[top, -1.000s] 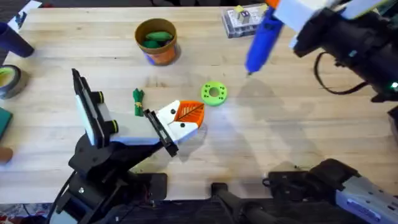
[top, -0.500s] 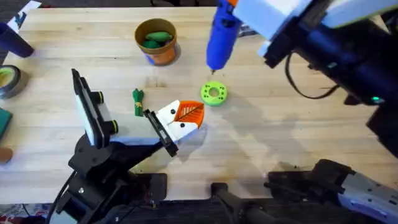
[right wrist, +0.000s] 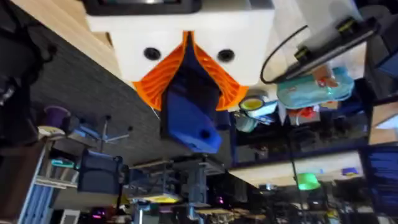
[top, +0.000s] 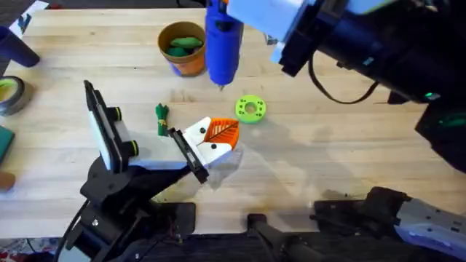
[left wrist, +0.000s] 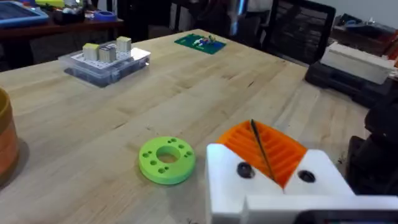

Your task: Pick up the gripper from the table and insert it into the empty holder that is missing its gripper. Then pick up a screw, insert it into the mounting hole, and use the screwdriver to tighten it. Finally, clean up the table by picking up the vegetable and placing it into the bucket.

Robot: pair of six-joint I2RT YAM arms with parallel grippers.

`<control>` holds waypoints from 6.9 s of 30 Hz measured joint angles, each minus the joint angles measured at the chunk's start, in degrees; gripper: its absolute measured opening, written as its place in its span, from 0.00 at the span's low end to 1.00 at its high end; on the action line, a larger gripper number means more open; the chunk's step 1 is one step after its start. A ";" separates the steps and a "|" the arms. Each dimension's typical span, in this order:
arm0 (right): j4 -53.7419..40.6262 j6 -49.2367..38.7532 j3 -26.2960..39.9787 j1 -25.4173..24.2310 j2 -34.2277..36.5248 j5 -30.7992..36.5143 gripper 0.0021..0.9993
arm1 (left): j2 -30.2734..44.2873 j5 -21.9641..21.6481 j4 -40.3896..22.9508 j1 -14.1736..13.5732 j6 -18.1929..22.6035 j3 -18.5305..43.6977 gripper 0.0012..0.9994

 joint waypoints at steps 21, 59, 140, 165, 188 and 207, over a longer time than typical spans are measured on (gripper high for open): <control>3.86 3.53 0.37 4.73 3.74 -0.90 0.02 | 0.00 0.00 0.00 0.00 0.00 0.00 0.01; -1.45 3.73 0.37 7.29 7.75 -0.92 0.02 | 0.00 0.00 0.00 0.00 0.00 0.00 0.01; -0.61 1.08 0.39 7.35 7.61 -0.90 0.02 | 0.00 0.00 -0.04 0.00 -0.20 0.00 0.01; -1.56 2.24 0.39 7.35 7.63 -0.90 0.02 | 0.00 0.00 -0.04 0.00 -0.20 0.00 0.01; -1.99 3.71 0.39 7.35 9.12 -0.90 0.02 | 0.00 0.01 -0.04 0.00 -0.20 0.00 0.01; -2.52 3.71 0.39 7.35 9.11 -0.90 0.02 | 0.00 0.01 -0.07 0.00 -0.39 0.00 0.01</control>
